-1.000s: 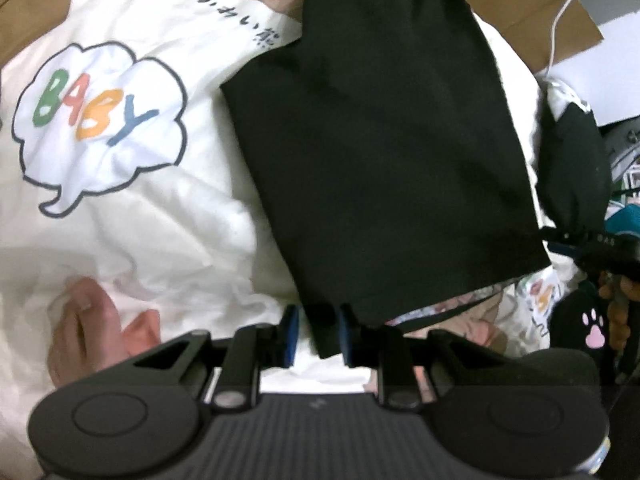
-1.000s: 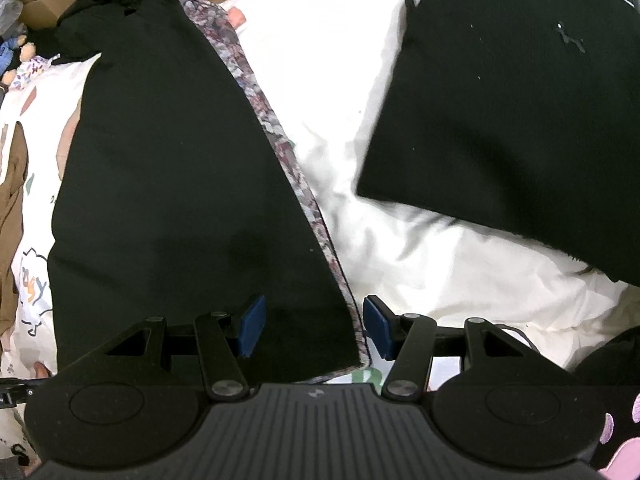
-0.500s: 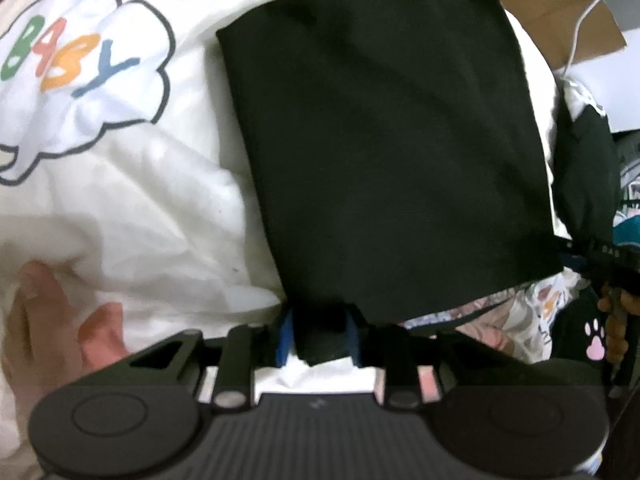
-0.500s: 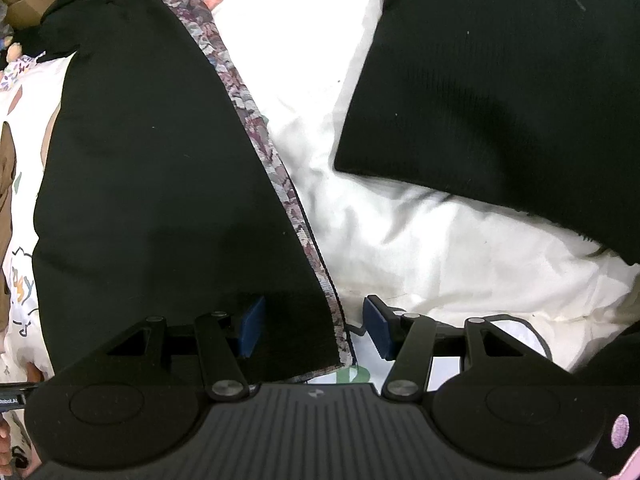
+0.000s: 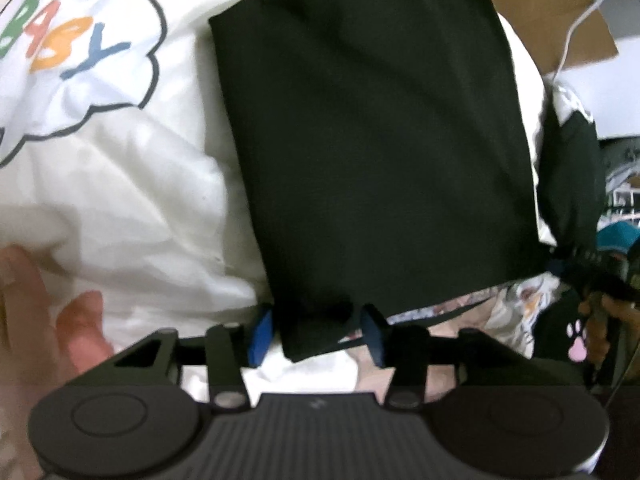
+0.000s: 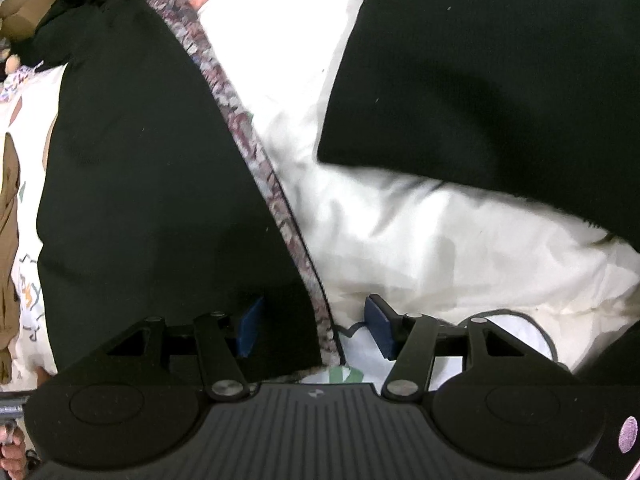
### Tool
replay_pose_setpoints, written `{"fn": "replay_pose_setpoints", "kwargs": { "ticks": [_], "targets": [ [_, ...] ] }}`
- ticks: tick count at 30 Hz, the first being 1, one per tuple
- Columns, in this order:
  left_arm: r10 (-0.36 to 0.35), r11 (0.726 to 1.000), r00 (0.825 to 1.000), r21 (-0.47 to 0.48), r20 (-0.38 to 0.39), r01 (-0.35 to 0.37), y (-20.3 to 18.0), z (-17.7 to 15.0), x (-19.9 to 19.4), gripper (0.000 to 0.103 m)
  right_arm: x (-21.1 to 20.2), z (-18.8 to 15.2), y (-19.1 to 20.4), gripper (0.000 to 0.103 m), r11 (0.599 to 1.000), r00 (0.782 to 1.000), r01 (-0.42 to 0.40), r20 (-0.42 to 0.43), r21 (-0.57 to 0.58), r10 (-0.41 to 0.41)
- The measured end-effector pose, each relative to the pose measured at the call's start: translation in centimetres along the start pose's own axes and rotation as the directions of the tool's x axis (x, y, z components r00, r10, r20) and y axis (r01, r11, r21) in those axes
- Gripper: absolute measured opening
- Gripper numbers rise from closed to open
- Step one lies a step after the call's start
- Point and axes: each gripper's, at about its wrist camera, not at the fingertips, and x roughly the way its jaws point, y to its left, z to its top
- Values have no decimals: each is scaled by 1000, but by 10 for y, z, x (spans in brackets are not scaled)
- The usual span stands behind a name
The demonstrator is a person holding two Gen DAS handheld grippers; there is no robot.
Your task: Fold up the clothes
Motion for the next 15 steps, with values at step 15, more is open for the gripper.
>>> {"fn": "replay_pose_setpoints", "kwargs": {
  "ticks": [15],
  "targets": [
    [-11,999,1000,-30,15,11,14,-7,-3,44,6,-2,3,61,998,998,-55,15,25,54]
  ]
}}
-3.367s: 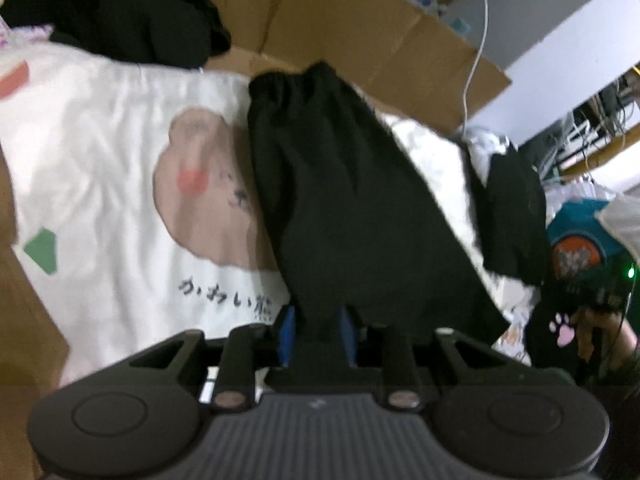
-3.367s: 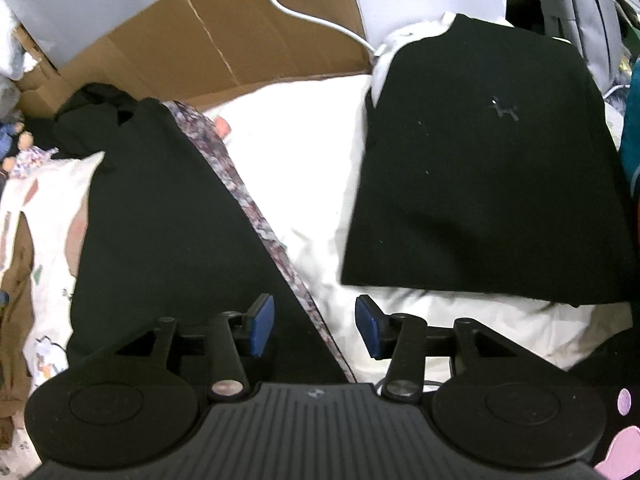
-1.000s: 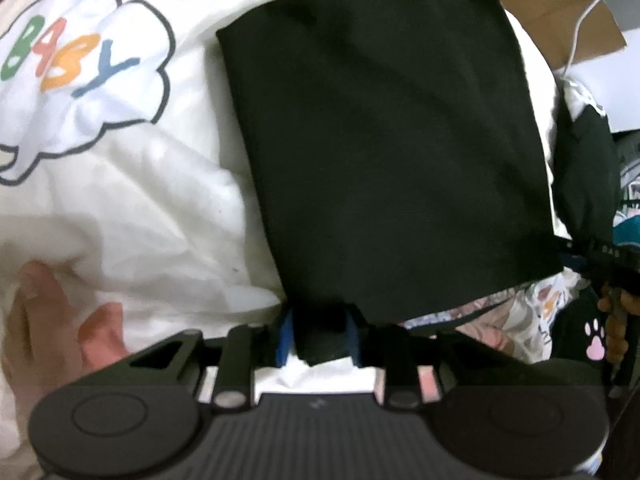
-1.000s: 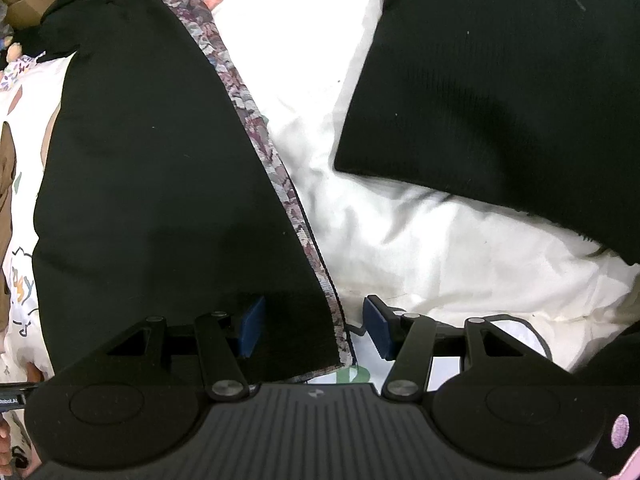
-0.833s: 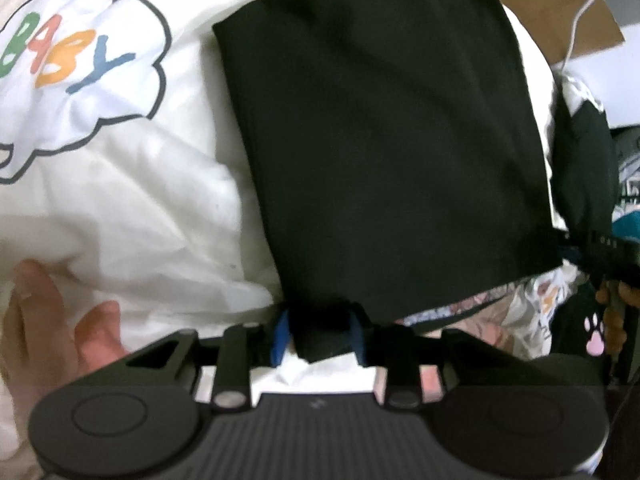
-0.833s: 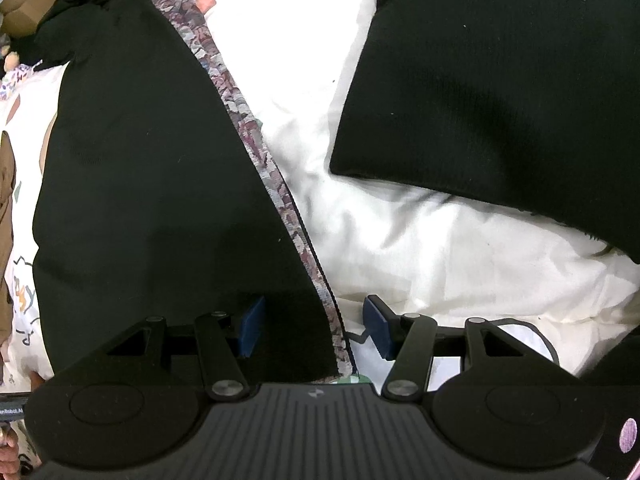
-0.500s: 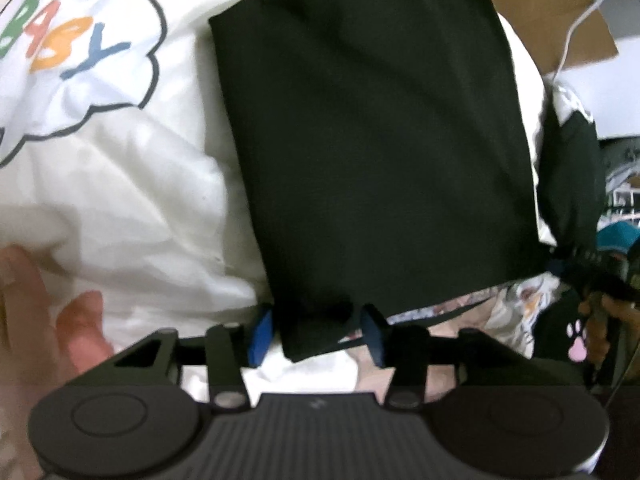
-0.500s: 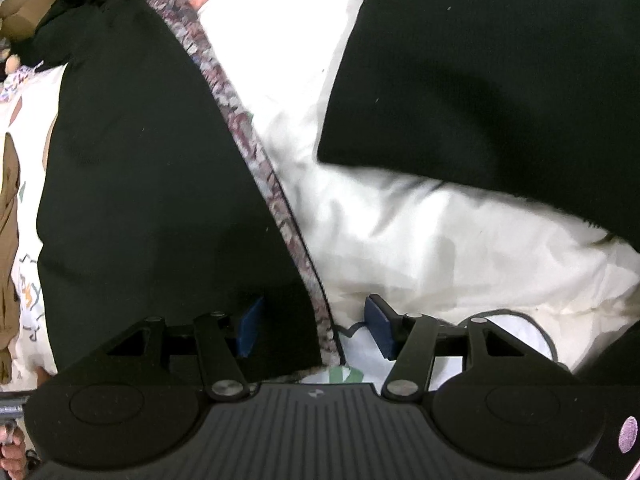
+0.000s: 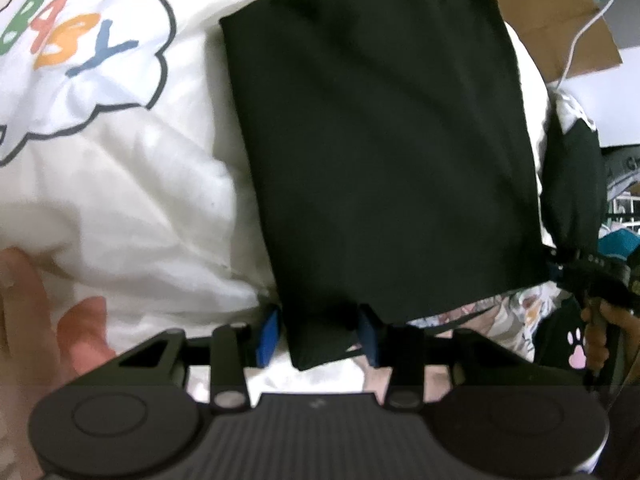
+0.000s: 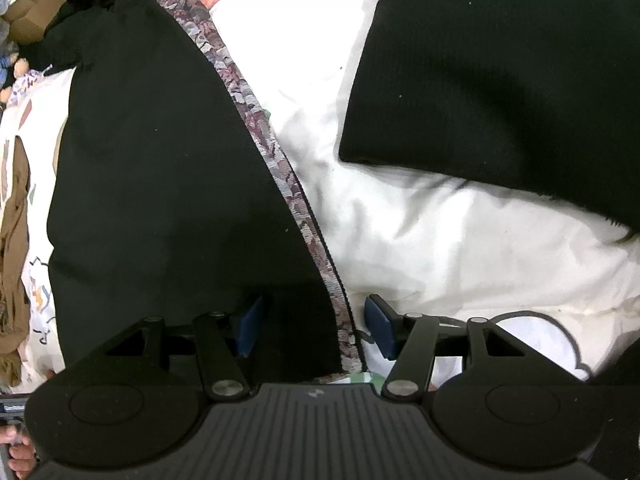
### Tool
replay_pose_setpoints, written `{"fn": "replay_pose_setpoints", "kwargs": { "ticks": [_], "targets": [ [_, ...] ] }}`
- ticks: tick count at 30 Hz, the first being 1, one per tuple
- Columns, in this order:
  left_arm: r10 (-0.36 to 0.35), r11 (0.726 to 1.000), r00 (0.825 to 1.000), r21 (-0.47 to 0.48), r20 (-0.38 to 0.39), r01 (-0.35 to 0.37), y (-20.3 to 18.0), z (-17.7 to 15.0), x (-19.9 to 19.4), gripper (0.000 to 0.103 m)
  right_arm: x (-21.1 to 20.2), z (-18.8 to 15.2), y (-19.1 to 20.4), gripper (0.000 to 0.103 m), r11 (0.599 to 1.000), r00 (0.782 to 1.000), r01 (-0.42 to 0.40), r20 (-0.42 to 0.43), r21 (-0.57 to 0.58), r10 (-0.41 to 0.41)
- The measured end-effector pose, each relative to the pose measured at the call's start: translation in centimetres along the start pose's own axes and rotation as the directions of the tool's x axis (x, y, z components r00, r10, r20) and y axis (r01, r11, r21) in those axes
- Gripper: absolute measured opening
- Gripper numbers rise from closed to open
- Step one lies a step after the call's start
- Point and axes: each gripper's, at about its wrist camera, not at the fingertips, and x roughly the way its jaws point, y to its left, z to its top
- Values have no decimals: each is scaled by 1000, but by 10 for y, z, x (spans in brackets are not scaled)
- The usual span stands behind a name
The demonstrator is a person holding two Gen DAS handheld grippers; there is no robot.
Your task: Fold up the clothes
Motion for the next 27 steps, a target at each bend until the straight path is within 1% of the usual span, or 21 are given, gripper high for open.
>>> {"fn": "replay_pose_setpoints", "kwargs": {
  "ticks": [4,7,8,9,10,11,13,14,16,17,19,22,23,27],
  "targets": [
    [-30,999,999,-29,14,30,7,0,2,44,3,1,-8,60,998,999,-42,7,52,42],
    [-41,999,999,-32,29,42,9,-2,4,40,7,0,-6,60,997,999,-51,12,53,50],
    [-45,999,999,-27,29,46,9,-3,4,30,7,-1,-7,60,998,999,-50,13,48,50],
    [-56,998,998,-17,23,56,8,-3,4,15,5,-1,-8,58,998,999,-47,15,45,46],
    [-66,998,998,-6,17,66,7,-4,4,14,7,-1,-6,53,998,999,-38,18,40,37],
    [-72,997,997,1,13,72,6,-4,4,13,9,0,-4,52,999,999,-31,20,36,30],
    [-64,998,998,15,15,64,3,-4,2,12,7,0,-2,41,999,999,-31,21,34,31],
    [-64,998,998,23,15,64,0,-5,-1,11,5,0,-1,38,999,999,-36,19,32,35],
    [-64,997,998,32,15,63,-5,-5,-4,11,2,0,-2,26,998,999,-43,11,36,43],
    [-64,997,998,36,14,63,-1,-3,0,11,0,-1,-3,24,998,999,-46,4,44,46],
    [-58,997,998,59,7,58,-4,-2,-7,10,-5,-1,-3,13,997,998,-56,1,45,56],
    [-59,994,998,97,3,58,-9,6,-20,10,-13,-3,1,9,996,996,-85,7,39,85],
    [-62,993,998,101,7,61,-14,11,-21,9,-18,-4,2,9,994,995,-103,15,39,103],
    [-82,988,996,132,38,76,-23,25,-50,9,-30,-8,7,8,986,986,-164,41,39,162]
  ]
}}
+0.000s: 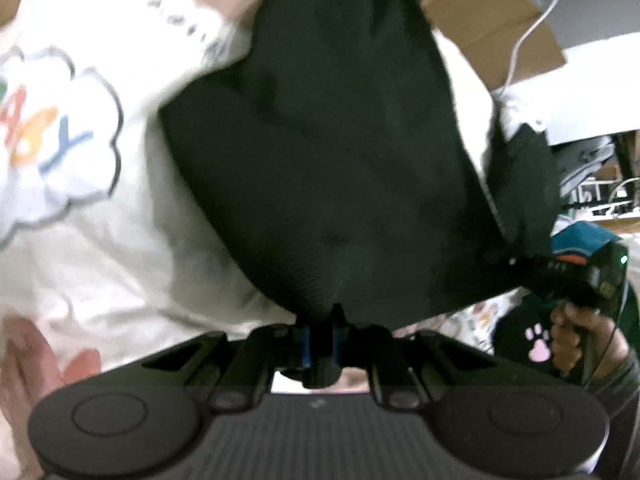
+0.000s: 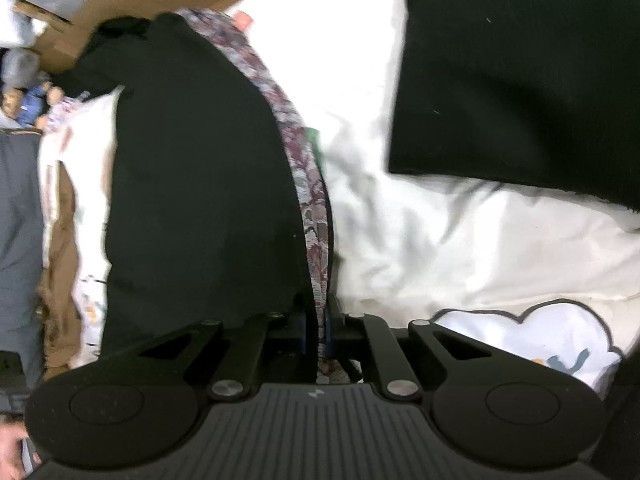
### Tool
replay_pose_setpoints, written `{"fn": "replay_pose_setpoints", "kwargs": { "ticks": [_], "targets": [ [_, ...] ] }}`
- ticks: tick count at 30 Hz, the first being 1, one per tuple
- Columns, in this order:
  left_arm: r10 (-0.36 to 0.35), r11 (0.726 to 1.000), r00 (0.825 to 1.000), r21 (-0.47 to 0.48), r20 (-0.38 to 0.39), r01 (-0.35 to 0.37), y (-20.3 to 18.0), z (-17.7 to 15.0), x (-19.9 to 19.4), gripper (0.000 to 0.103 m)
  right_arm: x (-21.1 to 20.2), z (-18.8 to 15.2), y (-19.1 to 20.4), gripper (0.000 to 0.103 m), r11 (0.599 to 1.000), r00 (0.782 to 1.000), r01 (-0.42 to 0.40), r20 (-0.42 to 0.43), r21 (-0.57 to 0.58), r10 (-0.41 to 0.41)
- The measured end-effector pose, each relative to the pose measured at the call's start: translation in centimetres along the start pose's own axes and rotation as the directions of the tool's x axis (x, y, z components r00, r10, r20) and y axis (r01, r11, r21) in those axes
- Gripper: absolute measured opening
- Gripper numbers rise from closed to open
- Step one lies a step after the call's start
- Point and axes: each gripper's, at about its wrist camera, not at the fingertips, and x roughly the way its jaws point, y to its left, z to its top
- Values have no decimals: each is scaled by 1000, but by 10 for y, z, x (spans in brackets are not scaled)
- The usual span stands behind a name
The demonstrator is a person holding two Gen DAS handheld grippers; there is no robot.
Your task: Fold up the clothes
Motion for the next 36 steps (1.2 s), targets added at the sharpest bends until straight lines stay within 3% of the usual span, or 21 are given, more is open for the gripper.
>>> {"fn": "replay_pose_setpoints", "kwargs": {
  "ticks": [8,12,15,22,28,36],
  "targets": [
    [60,986,997,158,-50,-52,-14,7,-49,9,-23,-5,16,8,986,984,-165,75,5,164],
    [58,983,996,179,-61,-47,-23,16,-67,9,-38,-10,20,8,965,959,-261,115,4,258],
    [7,980,996,199,-90,11,-28,8,-86,9,-50,-15,22,8,954,945,-300,137,1,297],
    [19,965,992,261,-125,15,-29,8,-131,9,-82,-41,24,8,908,892,-419,180,-17,415],
    [-1,953,992,300,-127,39,-44,14,-139,9,-108,-67,33,8,882,860,-470,205,-41,468],
    [-51,941,993,328,-105,83,-46,26,-159,9,-133,-79,50,8,883,850,-461,241,-92,469]
  ]
}}
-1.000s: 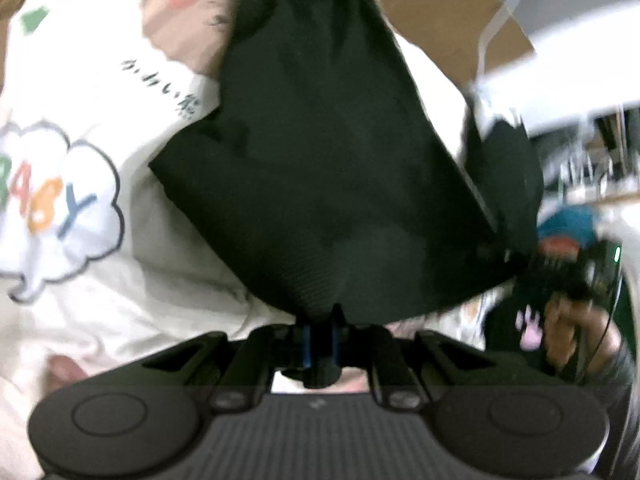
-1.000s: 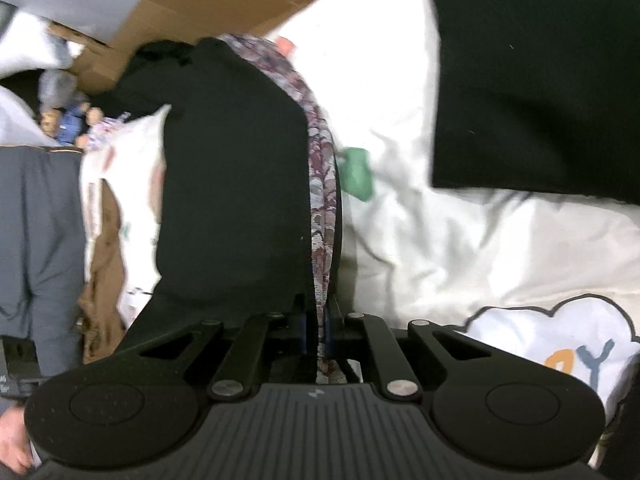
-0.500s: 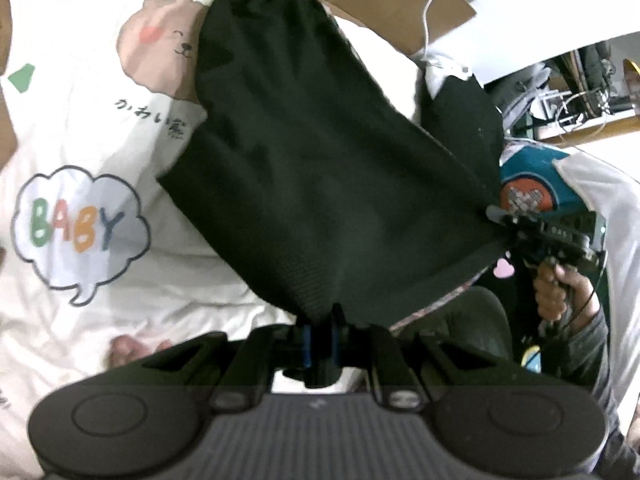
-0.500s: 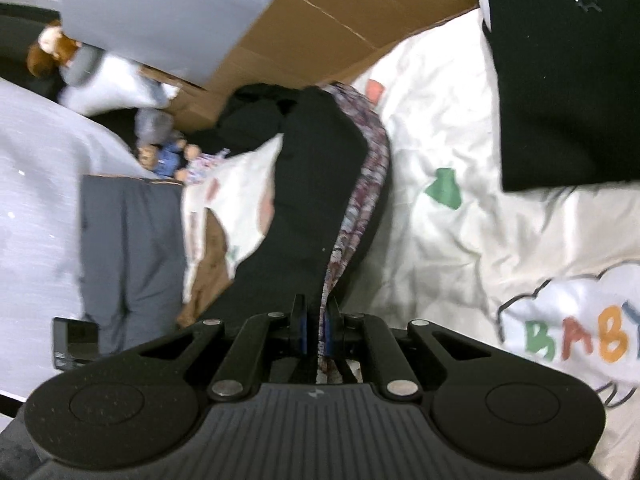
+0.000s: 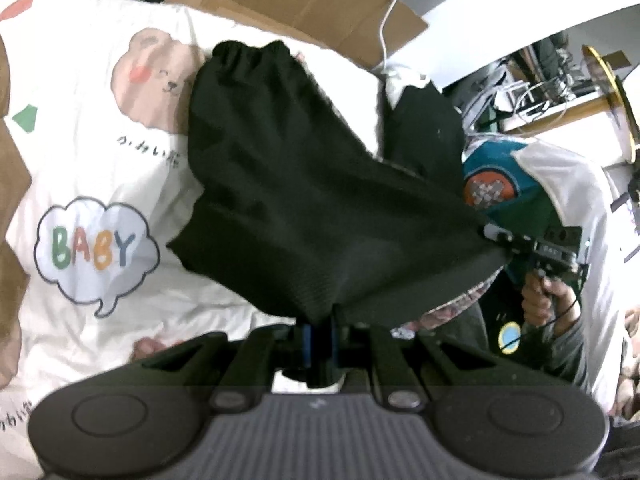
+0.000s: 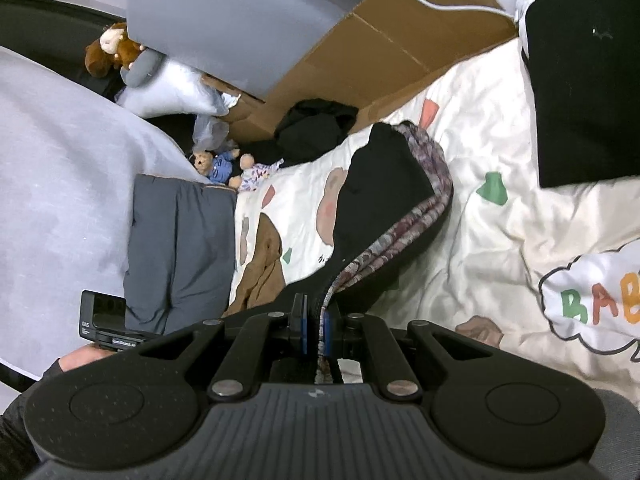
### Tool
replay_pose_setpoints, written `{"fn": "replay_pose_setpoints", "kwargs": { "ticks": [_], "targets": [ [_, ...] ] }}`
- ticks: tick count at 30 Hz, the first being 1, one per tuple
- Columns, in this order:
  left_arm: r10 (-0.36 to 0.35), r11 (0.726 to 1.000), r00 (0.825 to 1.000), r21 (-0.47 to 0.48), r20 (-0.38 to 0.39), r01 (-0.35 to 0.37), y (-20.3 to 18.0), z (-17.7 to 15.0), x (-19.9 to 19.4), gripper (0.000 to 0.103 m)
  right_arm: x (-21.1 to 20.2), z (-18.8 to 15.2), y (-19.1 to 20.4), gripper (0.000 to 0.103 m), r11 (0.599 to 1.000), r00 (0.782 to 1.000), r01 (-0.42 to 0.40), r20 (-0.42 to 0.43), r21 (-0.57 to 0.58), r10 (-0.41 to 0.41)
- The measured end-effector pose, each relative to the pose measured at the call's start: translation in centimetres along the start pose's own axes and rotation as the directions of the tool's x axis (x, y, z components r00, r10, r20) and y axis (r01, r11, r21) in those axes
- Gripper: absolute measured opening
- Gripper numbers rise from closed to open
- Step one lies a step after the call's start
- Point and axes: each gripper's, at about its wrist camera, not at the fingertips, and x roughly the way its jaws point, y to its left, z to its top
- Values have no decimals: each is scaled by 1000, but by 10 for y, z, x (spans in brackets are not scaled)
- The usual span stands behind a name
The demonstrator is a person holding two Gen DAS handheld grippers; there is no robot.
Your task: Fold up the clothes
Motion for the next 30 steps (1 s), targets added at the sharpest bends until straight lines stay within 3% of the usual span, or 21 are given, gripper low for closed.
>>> {"fn": "replay_pose_setpoints", "kwargs": {
  "ticks": [7,20,26,30],
  "targets": [
    [-5,1000,1000,24,8,5,10,30,9,9,15,11,-11,8,999,1000,23,6,23,-23],
    [-37,999,999,-23,27,38,70,87,45,9,62,42,-33,8,997,998,39,45,66,-42],
    [-75,994,994,-77,81,81,104,118,65,9,90,60,-52,8,991,994,-1,105,136,-14],
    [-57,995,992,-79,110,66,119,137,78,9,109,72,-63,8,987,992,-6,128,158,-15]
  ]
}}
